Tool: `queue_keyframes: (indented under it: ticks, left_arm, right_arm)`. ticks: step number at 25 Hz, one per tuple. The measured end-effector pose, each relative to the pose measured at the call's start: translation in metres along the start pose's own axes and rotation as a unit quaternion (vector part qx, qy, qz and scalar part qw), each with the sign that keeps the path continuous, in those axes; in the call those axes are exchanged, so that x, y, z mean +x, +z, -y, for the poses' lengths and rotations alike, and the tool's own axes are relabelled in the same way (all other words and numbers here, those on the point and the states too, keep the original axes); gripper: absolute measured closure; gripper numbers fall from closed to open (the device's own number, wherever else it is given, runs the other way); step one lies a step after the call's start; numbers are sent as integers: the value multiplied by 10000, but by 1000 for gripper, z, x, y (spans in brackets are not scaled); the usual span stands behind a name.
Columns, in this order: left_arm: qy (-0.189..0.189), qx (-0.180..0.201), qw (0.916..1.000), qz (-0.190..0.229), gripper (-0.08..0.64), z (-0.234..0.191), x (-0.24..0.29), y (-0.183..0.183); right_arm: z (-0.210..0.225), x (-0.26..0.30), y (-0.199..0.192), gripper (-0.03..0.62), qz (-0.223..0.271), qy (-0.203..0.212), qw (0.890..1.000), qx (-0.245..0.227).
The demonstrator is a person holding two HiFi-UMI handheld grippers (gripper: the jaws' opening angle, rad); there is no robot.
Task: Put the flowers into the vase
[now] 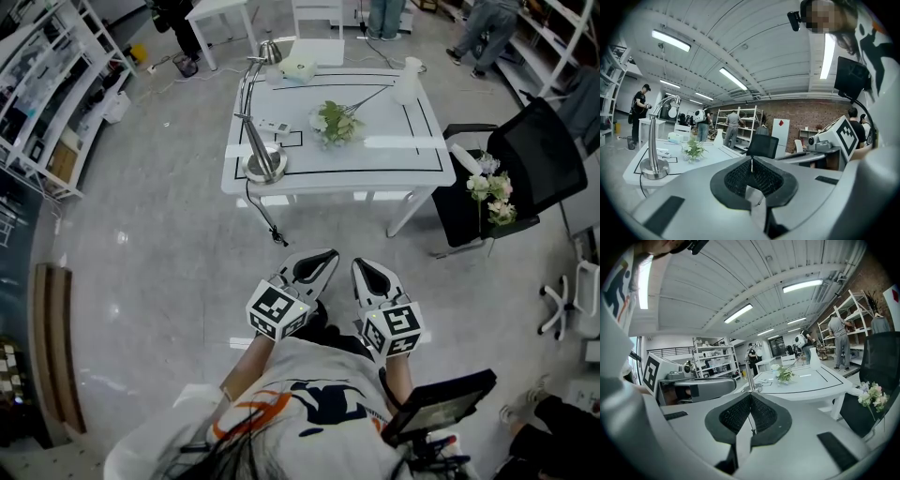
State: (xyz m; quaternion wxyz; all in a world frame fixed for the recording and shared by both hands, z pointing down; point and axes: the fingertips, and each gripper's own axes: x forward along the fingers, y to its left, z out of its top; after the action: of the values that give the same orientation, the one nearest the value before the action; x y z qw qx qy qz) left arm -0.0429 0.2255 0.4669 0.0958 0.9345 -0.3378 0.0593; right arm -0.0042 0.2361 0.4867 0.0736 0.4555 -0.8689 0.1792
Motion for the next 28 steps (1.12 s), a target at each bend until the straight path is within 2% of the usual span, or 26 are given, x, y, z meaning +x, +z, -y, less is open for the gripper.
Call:
queue_keyframes:
  ticks: [7, 13, 20, 28]
  left_arm:
    - [18, -7, 10000, -84, 545, -18, 16, -2]
    - [-27, -49, 10000, -46, 545, -54, 45, 5]
    - [-141, -37, 9999, -10, 545, -114, 81, 23]
    - [-78, -173, 9998, 22, 545, -194, 111, 39]
  right_arm:
    - [17, 21, 5, 578, -35, 16, 10000, 55]
    - [41, 57, 16, 578, -182, -86, 9998, 70]
    - [66, 116, 45, 578, -241, -163, 9996, 49]
    - [82, 192, 71, 578, -400, -76, 9992, -20]
